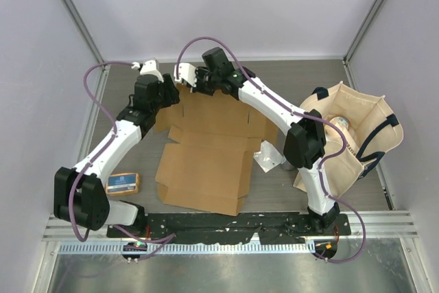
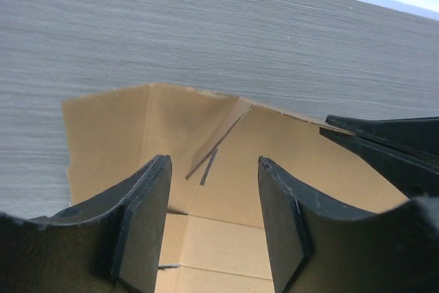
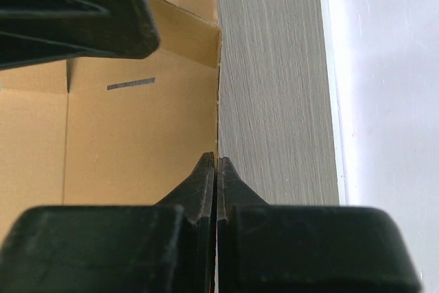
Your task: Fold the paper box
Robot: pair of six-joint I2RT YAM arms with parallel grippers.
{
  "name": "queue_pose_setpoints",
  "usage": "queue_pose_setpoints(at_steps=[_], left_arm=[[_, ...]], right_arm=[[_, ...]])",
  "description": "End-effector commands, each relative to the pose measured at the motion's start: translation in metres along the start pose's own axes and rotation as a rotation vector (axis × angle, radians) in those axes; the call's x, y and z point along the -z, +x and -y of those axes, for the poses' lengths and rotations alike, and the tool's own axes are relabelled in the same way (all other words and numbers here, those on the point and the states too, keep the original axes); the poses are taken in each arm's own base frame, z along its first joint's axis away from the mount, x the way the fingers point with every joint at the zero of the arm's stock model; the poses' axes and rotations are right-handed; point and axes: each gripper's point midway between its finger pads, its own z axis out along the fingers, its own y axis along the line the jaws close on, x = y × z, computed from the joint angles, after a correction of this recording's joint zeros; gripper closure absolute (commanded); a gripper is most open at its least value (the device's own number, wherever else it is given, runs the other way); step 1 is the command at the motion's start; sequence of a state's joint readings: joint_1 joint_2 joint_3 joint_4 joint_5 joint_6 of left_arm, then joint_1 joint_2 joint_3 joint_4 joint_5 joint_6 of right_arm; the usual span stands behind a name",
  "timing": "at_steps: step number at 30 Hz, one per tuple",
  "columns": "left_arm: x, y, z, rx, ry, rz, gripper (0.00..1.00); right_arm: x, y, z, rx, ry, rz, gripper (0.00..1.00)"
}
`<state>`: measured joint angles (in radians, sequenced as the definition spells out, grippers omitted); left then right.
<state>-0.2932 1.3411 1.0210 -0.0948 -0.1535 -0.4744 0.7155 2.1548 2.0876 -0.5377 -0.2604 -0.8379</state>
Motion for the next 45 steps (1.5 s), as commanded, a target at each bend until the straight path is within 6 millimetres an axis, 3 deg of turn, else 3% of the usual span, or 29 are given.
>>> queue_pose_setpoints(at_steps=[1,14,19,21,23,24,25,28,31,34,37,39,40,41,42,43,45], left_arm=[[-0.004,-0.030,0.005,-0.154,0.017,0.064,0.43],[-0.022,-0.023,0.014,-0.220,0.070,0.040,0.57],[-0.030,-0.022,0.016,-0.233,0.077,0.040,0.75],[-0.032,-0.024,0.013,-0.234,0.056,0.048,0.95],[-0.032,-0.021,0.010,-0.242,0.040,0.051,0.97],[-0.032,-0.029,0.009,-0.238,0.022,0.091,1.00],[-0.031,-0.030,0.010,-0.232,0.023,0.104,1.00],[-0.025,-0.035,0.011,-0.206,0.025,0.165,1.00],[-0.020,-0.037,0.007,-0.186,0.008,0.196,1.00],[-0.020,-0.035,0.006,-0.172,0.003,0.194,1.00],[-0.019,-0.033,0.008,-0.168,0.005,0.192,1.00],[-0.019,-0.031,0.008,-0.166,0.001,0.190,1.00],[-0.018,-0.032,0.008,-0.162,0.001,0.194,1.00],[-0.017,-0.030,0.008,-0.153,0.000,0.193,1.00],[-0.016,-0.031,0.008,-0.151,0.004,0.196,1.00],[-0.014,-0.033,0.009,-0.147,0.006,0.205,1.00],[-0.012,-0.030,0.007,-0.145,0.000,0.211,1.00]], right_arm=[[0.034,-0.041,0.023,0.029,0.051,0.120,0.98],[0.035,-0.049,0.022,0.021,0.042,0.153,0.98],[0.036,-0.053,0.024,0.010,0.049,0.172,0.98],[0.037,-0.055,0.027,0.002,0.065,0.174,0.99],[0.042,-0.058,0.036,-0.047,0.117,0.189,0.90],[0.044,-0.056,0.043,-0.084,0.160,0.177,0.79],[0.048,-0.058,0.046,-0.166,0.195,0.186,0.54],[0.068,-0.052,0.068,-0.406,0.367,0.176,0.23],[0.108,-0.036,0.090,-0.637,0.575,0.110,0.19],[0.143,-0.026,0.086,-0.901,0.678,0.068,0.17],[0.162,-0.020,0.065,-1.211,0.715,0.099,0.19],[0.162,-0.034,0.059,-1.480,0.680,0.253,0.23],[0.157,-0.026,0.039,-1.587,0.647,0.268,0.23],[0.154,-0.045,0.041,-1.666,0.567,0.390,0.25],[0.151,-0.048,0.038,-1.836,0.532,0.463,0.26],[0.139,-0.037,0.025,-1.912,0.513,0.452,0.27],[0.130,-0.040,0.024,-2.079,0.470,0.510,0.32]])
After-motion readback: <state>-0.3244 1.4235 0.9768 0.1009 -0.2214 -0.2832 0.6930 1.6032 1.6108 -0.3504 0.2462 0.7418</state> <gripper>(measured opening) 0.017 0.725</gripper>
